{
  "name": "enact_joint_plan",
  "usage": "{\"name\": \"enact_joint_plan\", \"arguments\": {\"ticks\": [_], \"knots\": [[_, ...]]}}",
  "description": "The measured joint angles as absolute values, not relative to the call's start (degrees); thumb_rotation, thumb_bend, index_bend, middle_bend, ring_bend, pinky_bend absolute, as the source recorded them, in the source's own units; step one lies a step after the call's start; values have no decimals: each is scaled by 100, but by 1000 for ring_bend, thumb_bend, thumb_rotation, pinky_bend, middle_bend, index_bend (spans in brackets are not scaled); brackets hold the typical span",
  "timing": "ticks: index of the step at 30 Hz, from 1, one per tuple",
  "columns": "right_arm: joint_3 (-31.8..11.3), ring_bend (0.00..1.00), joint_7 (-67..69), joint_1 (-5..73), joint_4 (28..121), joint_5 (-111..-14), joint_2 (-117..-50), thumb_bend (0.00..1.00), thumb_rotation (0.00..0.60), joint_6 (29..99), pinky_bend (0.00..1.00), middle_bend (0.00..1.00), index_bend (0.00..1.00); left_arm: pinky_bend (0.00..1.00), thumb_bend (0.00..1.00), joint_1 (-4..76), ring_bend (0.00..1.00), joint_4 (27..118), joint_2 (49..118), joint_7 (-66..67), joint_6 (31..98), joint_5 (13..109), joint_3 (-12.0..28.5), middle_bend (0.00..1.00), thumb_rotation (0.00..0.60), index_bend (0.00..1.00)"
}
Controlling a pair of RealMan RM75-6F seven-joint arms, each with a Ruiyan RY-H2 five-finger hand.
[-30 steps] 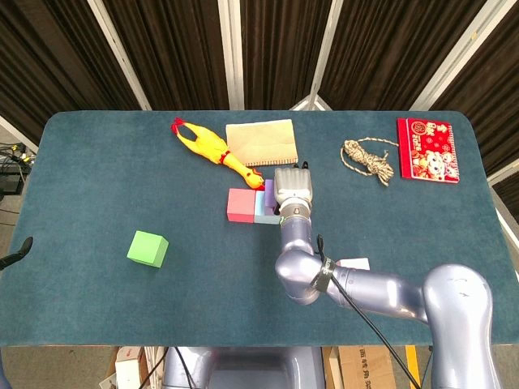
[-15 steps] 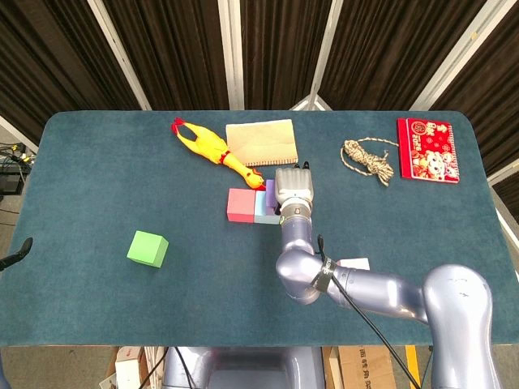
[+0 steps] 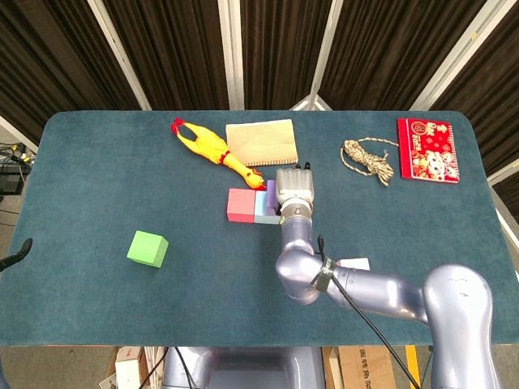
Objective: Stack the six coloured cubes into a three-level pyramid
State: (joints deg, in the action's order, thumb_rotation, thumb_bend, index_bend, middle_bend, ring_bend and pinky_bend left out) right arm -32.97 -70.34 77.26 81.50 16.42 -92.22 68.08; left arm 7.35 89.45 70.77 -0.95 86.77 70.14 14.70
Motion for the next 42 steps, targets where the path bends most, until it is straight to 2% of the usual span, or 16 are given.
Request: {"name": "enact_joint_plan", "arguments": {"ticks": [12,31,42], "knots": [[-3311,106,-7059,7719,8098,1637,-9262,322,600,6770,0,248,382,0,283,734,0,8924,7083,-87,8677,7015,1469,0,600,178],[-3368,51,-7156,7718,8138,1715,-9252,323,600,6819,0,171,209,0,282,728,0,8907,7081,-93,8674,7018,1468,0,600,179],[-3411,30,-7275,7736,8235,1833,-9196,322,600,6903,0,142,170,0,282,726,0,8891,7081,-99,8673,7023,1468,0,600,178]]}}
